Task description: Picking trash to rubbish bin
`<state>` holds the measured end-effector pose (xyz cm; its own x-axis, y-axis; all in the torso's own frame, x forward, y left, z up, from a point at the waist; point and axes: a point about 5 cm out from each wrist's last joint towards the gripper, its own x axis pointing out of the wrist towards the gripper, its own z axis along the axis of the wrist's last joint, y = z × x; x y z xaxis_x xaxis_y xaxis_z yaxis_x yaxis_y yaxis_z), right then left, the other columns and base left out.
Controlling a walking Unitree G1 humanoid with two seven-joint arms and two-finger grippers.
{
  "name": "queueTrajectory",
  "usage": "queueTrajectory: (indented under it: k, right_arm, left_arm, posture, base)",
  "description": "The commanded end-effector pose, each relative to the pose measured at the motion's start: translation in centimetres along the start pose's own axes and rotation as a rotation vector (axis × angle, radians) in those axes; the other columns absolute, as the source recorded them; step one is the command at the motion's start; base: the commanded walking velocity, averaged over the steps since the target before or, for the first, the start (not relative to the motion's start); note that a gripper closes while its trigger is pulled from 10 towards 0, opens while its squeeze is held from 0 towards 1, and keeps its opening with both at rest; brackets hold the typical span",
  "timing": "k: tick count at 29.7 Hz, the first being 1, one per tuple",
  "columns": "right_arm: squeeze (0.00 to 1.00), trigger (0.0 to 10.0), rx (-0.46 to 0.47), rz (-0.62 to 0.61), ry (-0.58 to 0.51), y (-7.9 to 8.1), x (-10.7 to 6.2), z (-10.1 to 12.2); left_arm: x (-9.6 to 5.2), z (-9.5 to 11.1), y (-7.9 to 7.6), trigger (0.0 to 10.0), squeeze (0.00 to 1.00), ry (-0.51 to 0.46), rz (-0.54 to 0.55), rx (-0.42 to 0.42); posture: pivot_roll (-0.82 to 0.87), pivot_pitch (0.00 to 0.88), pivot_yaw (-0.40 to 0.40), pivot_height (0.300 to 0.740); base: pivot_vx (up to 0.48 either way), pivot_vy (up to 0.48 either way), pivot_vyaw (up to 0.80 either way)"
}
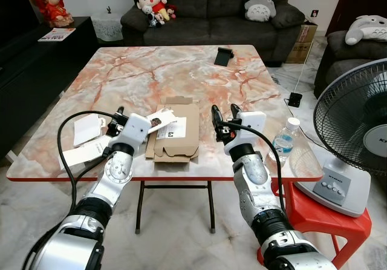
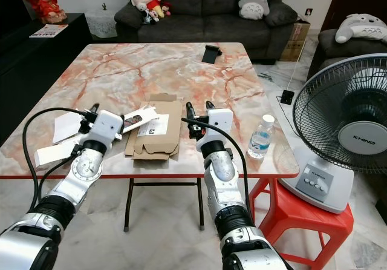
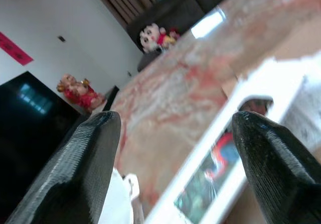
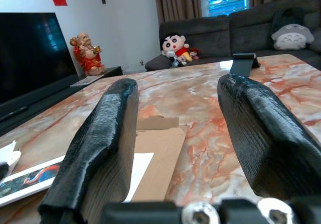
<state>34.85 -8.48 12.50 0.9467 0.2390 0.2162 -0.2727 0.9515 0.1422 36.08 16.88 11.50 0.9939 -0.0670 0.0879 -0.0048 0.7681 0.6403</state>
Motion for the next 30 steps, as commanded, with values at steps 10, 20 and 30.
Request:
queueTrajectory:
  k: [10, 20, 30]
  right_arm:
    - [0.00, 10.0, -0.001, 0.022, -0.009, 0.5, 0.2, 0.4]
    - [0.00, 10.0, -0.003, 0.021, -0.010, 0.5, 0.1, 0.4]
    - [0.00, 10.0, -0.003, 0.027, -0.010, 0.6, 0.1, 0.4]
  left_arm:
    - [0.5, -0.7, -0.3, 10.0, 0.00, 0.062, -0.175, 0.230]
    - [0.7, -0.7, -1.1, 10.0, 0.00, 0.091, -0.251, 0.359]
    - [0.8, -1.5, -0.4, 10.0, 0.00, 0.150, -0.217, 0.446]
  posture:
    - [-0.01, 0.000, 0.003, 0.740]
    - [-0.02, 0.000, 0.003, 0.740]
    - [-0.02, 0.000, 0.004, 0.740]
  base:
    - [0.000, 0.000, 0.00]
    - [0.000, 0.000, 0.00]
    - [0.000, 0.000, 0.00]
